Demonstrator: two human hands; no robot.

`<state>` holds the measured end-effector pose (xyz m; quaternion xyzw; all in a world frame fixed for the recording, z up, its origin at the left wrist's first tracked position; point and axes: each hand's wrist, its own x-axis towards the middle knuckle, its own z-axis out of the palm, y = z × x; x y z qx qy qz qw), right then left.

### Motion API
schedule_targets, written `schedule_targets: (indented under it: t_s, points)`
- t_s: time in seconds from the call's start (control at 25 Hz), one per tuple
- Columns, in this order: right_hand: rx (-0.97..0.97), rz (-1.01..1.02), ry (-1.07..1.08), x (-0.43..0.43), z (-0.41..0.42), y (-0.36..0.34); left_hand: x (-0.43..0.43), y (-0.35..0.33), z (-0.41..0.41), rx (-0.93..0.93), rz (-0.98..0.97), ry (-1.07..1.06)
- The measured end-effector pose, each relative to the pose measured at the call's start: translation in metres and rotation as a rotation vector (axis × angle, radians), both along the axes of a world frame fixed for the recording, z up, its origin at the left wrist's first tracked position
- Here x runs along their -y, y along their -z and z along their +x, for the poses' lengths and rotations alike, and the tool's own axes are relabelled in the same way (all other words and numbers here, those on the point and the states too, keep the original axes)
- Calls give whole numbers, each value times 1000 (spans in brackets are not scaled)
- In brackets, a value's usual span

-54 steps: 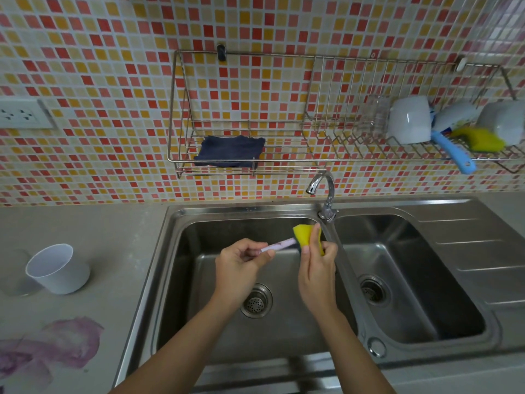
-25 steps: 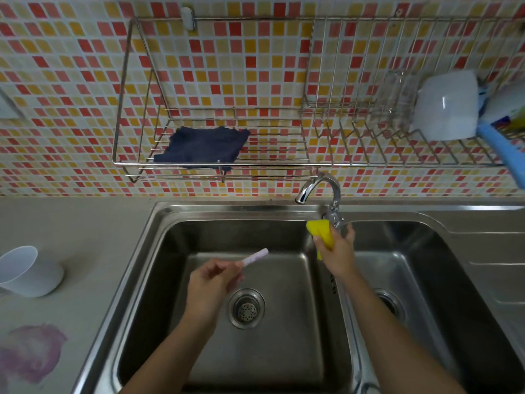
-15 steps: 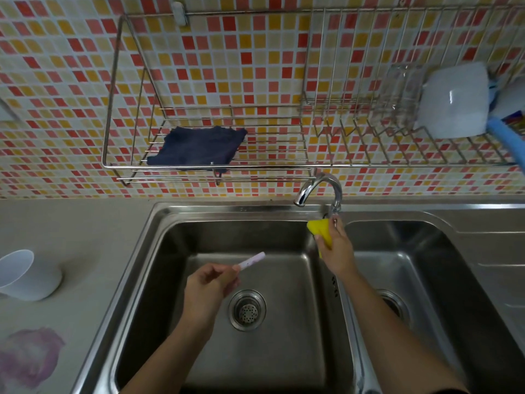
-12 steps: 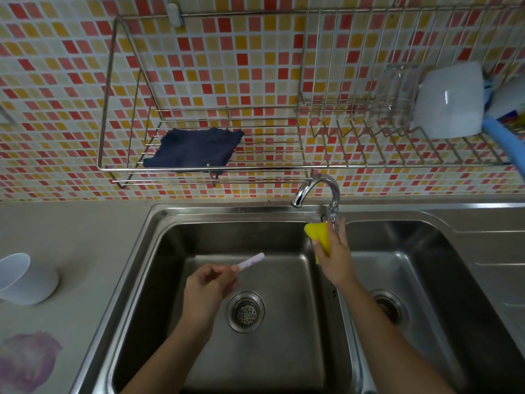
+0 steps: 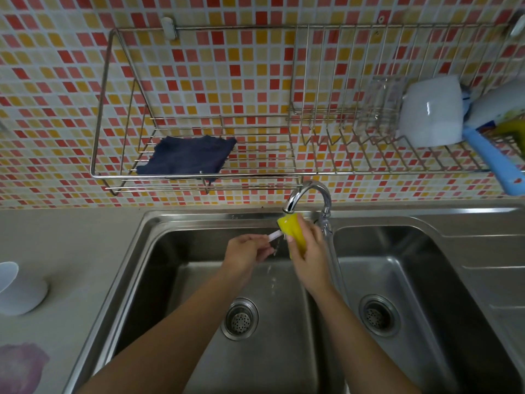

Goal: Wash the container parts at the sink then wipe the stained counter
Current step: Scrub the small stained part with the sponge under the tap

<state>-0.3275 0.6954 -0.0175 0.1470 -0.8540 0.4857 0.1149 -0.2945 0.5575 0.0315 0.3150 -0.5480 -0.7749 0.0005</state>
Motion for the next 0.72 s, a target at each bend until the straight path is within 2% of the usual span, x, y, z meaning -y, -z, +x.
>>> schedule_targets:
  t_s: [0.36,0.52,0.64,0.72]
  points:
    - [-101,14,61,-5,-3,17,-8,-5,-8,41,-22,95]
    - [-44,-45,99,0,-2,16,-8,-12,-11,59,-50,117]
    - [-98,10,30,-3,-2,22,-8,-14,-12,69,-59,112]
    - [-38,-55,124,-3,-3,20,-9,-16,-11,69,-37,121]
